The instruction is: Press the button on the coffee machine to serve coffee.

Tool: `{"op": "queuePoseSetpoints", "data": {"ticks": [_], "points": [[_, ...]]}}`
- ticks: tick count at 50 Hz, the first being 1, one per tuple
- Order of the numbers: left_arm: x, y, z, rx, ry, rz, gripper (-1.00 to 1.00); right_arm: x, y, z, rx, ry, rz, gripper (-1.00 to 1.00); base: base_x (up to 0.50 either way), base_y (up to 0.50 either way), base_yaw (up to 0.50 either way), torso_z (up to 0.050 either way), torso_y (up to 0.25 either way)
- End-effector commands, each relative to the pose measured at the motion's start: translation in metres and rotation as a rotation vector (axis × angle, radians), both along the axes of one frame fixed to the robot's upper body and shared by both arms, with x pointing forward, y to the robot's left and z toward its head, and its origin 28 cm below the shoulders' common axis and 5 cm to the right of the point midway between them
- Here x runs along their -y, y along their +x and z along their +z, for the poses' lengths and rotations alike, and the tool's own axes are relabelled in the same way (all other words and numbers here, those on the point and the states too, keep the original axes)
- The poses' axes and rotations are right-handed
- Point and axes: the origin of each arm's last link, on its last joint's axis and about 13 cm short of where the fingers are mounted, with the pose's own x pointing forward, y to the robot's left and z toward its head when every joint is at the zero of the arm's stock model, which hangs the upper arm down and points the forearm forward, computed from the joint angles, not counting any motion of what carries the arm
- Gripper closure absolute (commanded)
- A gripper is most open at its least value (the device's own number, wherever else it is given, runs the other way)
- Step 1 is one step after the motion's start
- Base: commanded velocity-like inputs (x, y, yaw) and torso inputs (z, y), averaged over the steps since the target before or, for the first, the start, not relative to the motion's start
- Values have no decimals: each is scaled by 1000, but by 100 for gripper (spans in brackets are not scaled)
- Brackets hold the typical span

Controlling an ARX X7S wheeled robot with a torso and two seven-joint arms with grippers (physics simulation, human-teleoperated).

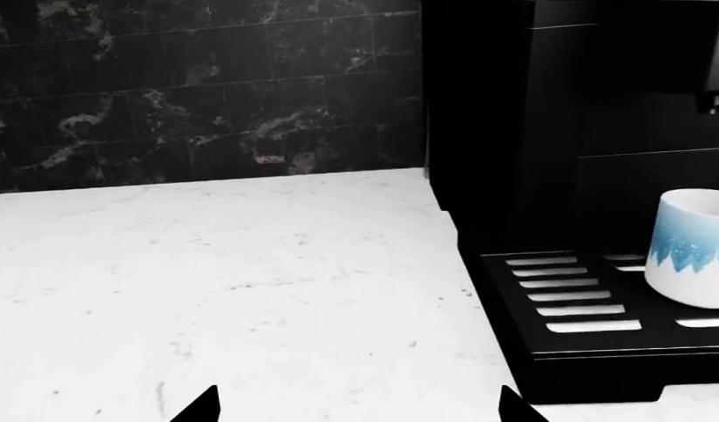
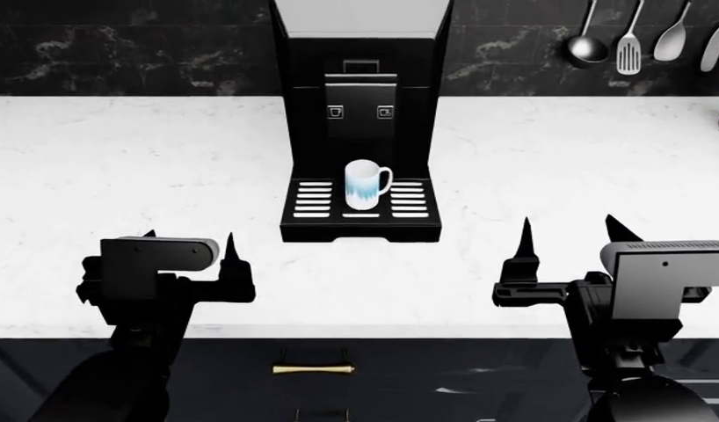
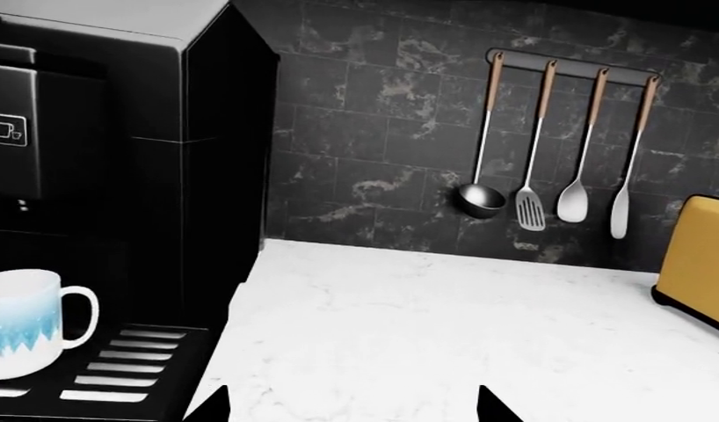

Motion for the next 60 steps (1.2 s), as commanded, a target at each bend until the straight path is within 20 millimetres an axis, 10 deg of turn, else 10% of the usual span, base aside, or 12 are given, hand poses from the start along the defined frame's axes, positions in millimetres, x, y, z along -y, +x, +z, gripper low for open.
{"op": "queuePoseSetpoints", "data": {"ticks": [1, 52, 60], "points": [[-3, 0, -1, -3, 4, 3, -100, 1, -1, -1, -1, -3, -4, -100, 258, 23, 0, 0, 0], [-5, 0, -6, -13, -5, 7, -100, 3, -5, -2, -29, -9, -6, -100, 229, 19, 0, 0, 0], [-4, 0, -8, -16, -5, 5, -100, -19, -31, 19, -75, -69, 76, -100, 0, 0, 0, 0, 0]]}}
